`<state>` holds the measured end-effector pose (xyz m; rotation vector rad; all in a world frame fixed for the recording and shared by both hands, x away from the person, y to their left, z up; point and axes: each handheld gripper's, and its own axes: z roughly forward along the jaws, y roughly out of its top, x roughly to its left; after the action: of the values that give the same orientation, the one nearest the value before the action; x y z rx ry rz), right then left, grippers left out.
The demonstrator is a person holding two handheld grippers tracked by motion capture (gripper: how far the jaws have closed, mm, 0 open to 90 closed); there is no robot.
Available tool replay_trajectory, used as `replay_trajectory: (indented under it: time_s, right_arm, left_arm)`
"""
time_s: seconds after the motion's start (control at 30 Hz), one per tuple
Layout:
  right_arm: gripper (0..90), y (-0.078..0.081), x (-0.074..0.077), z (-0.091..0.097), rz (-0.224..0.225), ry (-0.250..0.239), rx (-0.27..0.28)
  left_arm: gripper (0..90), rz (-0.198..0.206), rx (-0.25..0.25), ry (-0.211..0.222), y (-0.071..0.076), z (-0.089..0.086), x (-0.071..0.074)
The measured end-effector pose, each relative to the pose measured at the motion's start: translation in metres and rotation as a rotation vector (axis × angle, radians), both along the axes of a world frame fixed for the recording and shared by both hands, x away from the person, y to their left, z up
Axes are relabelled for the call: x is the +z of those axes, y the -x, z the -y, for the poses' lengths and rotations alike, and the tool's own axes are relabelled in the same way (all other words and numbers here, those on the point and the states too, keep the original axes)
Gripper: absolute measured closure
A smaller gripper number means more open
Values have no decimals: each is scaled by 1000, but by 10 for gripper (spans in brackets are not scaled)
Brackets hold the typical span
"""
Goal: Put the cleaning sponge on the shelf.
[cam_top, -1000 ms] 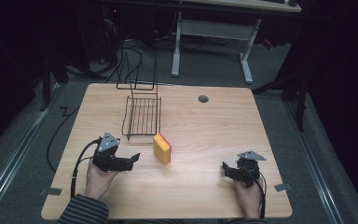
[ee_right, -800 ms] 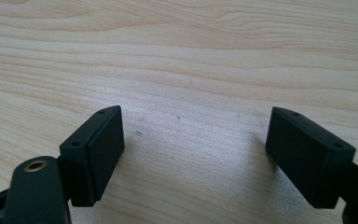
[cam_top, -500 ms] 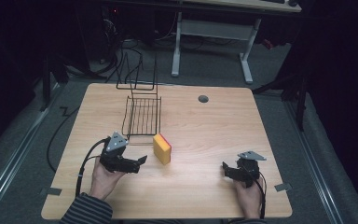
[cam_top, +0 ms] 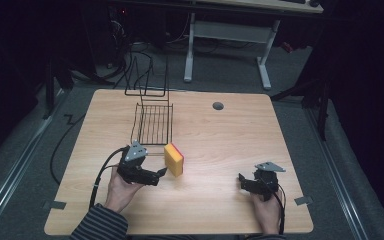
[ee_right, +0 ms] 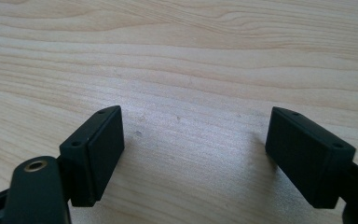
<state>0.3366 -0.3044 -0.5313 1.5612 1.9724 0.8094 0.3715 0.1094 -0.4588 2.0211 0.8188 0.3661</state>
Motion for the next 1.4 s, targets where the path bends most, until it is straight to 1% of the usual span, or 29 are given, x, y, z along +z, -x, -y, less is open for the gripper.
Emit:
replay_trajectory:
  time_s: [0.2,0.33,0.5,0.7,0.97,1.07,1.23,1.4]
  right_arm:
    - [195,0,0,0,0,0,0]
    - [195,0,0,0,0,0,0]
    - [195,0,0,0,1,-1,0]
    - [195,0,0,0,1,-1,0]
    - [195,0,0,0,0,-2,-1]
    - [195,0,0,0,0,-2,-1]
    - [195,0,0,0,0,-2,-1]
    - [195,0,0,0,1,-2,-1]
  left_arm:
    - [0,-1,-29,-12,-4,12,0]
    - [0,0,-36,-12,-5,17,-2]
    - [0,-12,-31,-7,-9,20,-5]
    - [0,-6,-39,-19,-10,24,-8]
    - [0,-19,-34,-18,-17,28,-14]
    - [0,-20,-35,-23,-19,29,-16]
    - [0,-32,-36,-26,-22,33,-20]
    - [0,-33,-42,-37,-25,37,-23]
